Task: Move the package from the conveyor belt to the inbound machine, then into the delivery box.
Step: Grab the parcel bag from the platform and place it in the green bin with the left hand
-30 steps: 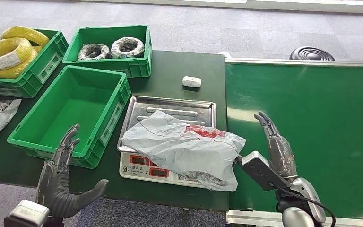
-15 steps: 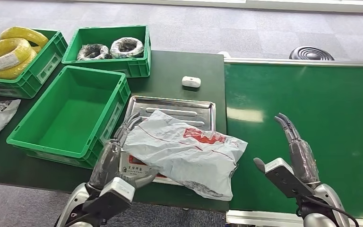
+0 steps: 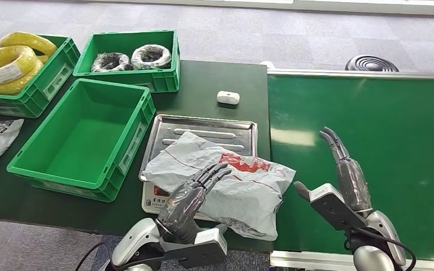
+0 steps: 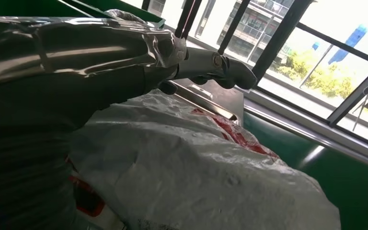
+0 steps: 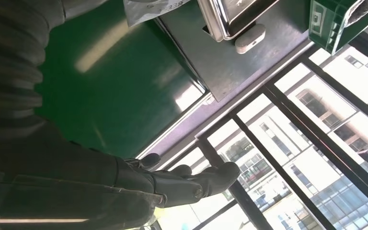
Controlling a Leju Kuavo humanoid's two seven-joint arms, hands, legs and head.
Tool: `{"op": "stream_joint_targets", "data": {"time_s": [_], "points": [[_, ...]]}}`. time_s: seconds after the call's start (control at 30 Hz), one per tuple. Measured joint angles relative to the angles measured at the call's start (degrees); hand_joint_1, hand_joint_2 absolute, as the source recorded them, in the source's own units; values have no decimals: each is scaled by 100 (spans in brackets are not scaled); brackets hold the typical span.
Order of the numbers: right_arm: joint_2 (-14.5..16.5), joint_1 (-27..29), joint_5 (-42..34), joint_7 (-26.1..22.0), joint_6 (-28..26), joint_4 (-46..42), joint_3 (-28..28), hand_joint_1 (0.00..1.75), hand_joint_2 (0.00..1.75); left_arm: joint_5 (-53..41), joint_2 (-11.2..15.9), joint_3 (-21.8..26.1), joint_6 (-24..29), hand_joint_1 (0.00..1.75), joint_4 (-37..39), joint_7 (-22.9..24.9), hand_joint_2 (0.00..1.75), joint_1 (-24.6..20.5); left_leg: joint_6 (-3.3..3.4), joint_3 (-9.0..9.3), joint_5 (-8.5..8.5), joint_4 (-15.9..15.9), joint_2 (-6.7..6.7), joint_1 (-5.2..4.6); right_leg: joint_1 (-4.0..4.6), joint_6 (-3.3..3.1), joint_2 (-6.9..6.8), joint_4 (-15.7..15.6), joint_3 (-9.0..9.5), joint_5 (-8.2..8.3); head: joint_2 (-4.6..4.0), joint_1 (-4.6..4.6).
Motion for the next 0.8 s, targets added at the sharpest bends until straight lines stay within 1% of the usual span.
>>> {"op": "stream_joint_targets", "data": {"time_s": [0.27, 0.33, 0.37, 0.4, 0.43, 0.47, 0.53, 0.57, 0.6, 0.63, 0.8], "points": [[122, -237, -9, -2, -1, 136, 174, 0, 175, -231, 67, -147, 96, 0, 421, 66, 175, -63, 0, -2, 0, 0, -1, 0, 0, 1, -1, -1, 0, 0, 0, 0], [140, -252, -11, -2, -1, 156, 196, 0, 175, -578, 79, -185, 297, 0, 480, 189, 175, -95, 0, -2, 0, 0, -1, 0, 0, 0, -1, 0, 0, 0, 0, 0], [150, -259, -9, -1, 1, 162, 204, 0, 175, -891, 89, -209, 484, 0, 514, 298, 175, -117, 0, -2, 0, 0, -1, 0, 0, 0, -1, 0, 0, 0, 0, 0], [161, -265, -4, -1, 2, 165, 212, 0, 175, -1262, 101, -234, 707, 4, 551, 432, 175, -139, 0, -1, 0, 0, -2, 0, 0, 0, 0, 0, 0, 0, 0, -1], [171, -269, 4, 0, 4, 165, 220, 0, 175, -1632, 110, -255, 923, 25, 588, 576, 175, -155, 0, -1, 0, 0, -2, 0, 0, 0, 0, 0, 0, 0, 0, 0], [182, -270, 16, 0, 7, 165, 228, 0, 175, -1982, 115, -272, 1111, 59, 623, 731, 175, -163, 0, -1, 0, 0, -1, 0, 0, 0, 0, 0, 0, 0, 0, 0], [207, -269, 45, 1, 13, 165, 245, 0, 175, -2593, 123, -305, 1386, 137, 686, 1055, 175, -161, 0, -2, 0, 0, -1, 0, 0, 0, 0, 0, -1, 0, 0, 0], [223, -269, 62, 1, 21, 165, 254, 0, 175, -2839, 127, -318, 1484, 160, 720, 1198, 175, -159, 0, -3, 0, 0, -1, 0, 0, 0, 0, 0, -1, 0, 0, 0], [243, -269, 77, 1, 34, 165, 266, 0, 175, -3043, 132, -325, 1571, 169, 757, 1314, 175, -158, 0, -4, 0, 0, -1, 0, 0, 0, 0, 0, -1, -1, 0, 0], [265, -271, 92, 2, 49, 165, 281, 0, 175, -3206, 137, -326, 1659, 174, 796, 1402, 175, -156, 0, -4, 0, 0, -1, 0, 0, 0, 0, 0, -1, -1, 0, 1], [371, -281, 158, 17, 117, 165, 363, 0, 175, -3637, 155, -191, 2224, 175, 929, 1632, 175, -82, 0, -5, 0, -1, -1, 0, 0, 0, -1, 1, -1, -1, 0, 0]]}}
